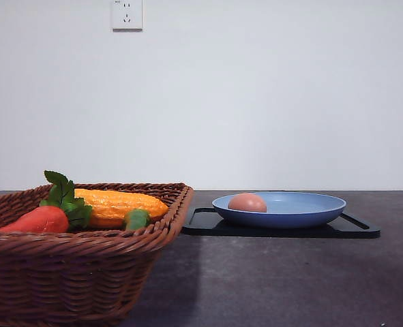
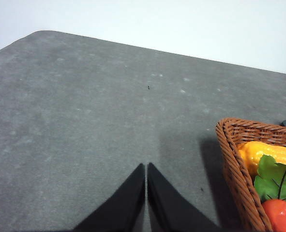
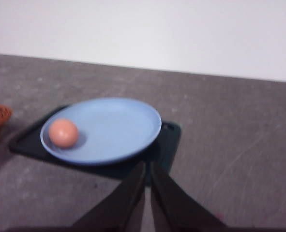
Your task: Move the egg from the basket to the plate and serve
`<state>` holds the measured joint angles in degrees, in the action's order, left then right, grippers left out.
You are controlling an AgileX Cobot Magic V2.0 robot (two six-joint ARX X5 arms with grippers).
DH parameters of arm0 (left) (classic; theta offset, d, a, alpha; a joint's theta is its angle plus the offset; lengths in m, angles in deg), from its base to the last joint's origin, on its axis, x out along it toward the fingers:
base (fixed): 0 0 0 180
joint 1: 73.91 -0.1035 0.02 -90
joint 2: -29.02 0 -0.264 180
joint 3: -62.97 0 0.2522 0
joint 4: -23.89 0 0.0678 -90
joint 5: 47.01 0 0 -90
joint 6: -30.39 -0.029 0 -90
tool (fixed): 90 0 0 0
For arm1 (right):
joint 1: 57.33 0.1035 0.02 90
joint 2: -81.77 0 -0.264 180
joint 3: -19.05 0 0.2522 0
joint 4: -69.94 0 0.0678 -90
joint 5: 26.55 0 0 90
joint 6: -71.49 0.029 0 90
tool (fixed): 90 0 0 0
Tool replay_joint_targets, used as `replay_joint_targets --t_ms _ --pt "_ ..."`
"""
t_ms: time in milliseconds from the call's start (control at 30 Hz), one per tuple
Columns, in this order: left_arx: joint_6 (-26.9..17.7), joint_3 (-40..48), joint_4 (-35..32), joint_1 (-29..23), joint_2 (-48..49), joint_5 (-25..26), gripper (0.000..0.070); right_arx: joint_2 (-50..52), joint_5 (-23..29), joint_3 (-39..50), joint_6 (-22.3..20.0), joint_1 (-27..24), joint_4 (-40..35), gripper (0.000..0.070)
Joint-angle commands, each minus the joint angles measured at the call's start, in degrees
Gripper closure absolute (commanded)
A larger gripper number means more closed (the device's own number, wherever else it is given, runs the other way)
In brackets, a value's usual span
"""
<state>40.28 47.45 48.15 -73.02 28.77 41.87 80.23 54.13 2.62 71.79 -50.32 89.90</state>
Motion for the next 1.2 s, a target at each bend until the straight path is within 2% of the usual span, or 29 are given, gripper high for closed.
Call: replay_joint_targets --t_ms 0,267,1167 --pt "0.20 1.53 0.20 -0.07 0.09 0.19 0.0700 0.98 -0.15 1.12 -0.21 -0.07 -0.66 0.0700" --pt "0.20 1.53 0.20 -0.07 0.09 0.19 0.0700 1.34 -0.11 2.20 0.60 -0.07 1.65 0.0700" --pt "0.20 1.53 0.20 -0.07 0.09 0.19 0.0700 1.34 0.37 2.18 0.74 -0.02 -0.59 0.0700"
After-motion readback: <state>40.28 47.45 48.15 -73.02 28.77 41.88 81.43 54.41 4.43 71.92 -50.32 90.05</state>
